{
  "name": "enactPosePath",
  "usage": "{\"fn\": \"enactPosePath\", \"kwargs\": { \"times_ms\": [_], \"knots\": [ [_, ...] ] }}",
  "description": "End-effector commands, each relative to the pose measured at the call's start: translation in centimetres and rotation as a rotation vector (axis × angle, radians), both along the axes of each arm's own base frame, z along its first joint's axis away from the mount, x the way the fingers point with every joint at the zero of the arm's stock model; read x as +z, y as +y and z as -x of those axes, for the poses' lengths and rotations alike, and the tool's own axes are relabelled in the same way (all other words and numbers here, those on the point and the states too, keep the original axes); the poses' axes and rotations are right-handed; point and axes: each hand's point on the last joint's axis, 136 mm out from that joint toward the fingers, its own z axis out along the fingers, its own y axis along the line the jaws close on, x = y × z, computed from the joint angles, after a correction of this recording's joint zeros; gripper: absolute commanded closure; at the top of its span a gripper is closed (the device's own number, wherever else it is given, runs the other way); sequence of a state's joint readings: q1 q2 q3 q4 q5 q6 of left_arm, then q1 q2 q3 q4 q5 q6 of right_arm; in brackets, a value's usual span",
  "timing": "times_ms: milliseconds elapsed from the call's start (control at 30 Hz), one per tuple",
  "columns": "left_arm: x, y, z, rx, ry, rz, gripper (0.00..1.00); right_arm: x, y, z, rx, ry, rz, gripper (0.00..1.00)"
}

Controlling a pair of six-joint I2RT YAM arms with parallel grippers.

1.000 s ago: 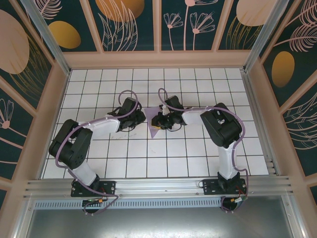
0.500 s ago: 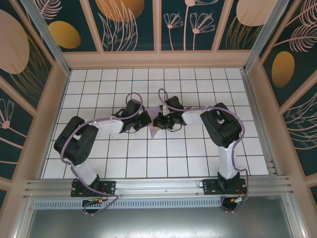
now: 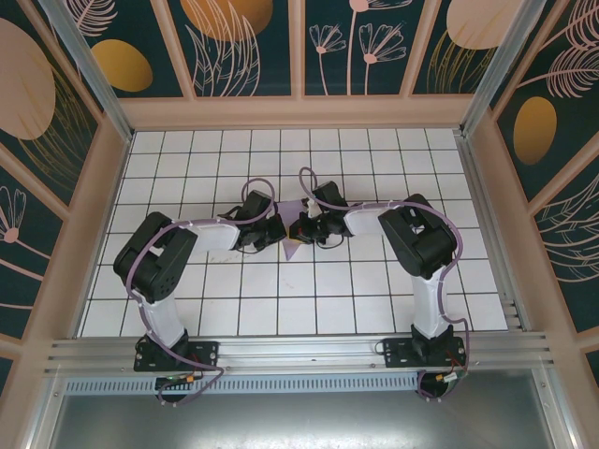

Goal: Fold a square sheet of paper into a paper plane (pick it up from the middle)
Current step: Third fold the triangle at the center of the table.

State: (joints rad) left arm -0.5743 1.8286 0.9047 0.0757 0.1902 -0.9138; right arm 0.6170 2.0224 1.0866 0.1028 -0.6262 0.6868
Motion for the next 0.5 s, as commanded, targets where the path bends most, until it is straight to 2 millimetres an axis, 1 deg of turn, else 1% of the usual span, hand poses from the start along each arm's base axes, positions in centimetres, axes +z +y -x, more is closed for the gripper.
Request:
{"fn": "enactPosePath", "kwargs": {
  "times_ms": [0,100,167,300,467],
  "knots": [
    [-2.9,1.7,2.0,-0.011,0.077,-0.111,1.0,1.9,-0.3,0.1,-0.002,-0.028,-0.046,1.0],
    [-3.2,2.6,2.4,-0.004,0.08,-0.148,1.0,4.0,-0.8,-0.7,-0.015,-0.076,-0.095,1.0],
    [-3.2,2.8,2.3,-0.002,0.075,-0.162,1.0,4.3,-1.3,-1.1,-0.021,-0.098,-0.091,1.0],
    [-3.2,2.7,2.2,-0.008,0.073,-0.165,1.0,2.6,-2.2,-1.4,-0.024,-0.08,-0.04,1.0],
    [-3.2,2.7,2.0,-0.004,0.072,-0.169,1.0,1.4,-2.0,-1.1,-0.007,-0.048,-0.04,1.0]
  ]
}}
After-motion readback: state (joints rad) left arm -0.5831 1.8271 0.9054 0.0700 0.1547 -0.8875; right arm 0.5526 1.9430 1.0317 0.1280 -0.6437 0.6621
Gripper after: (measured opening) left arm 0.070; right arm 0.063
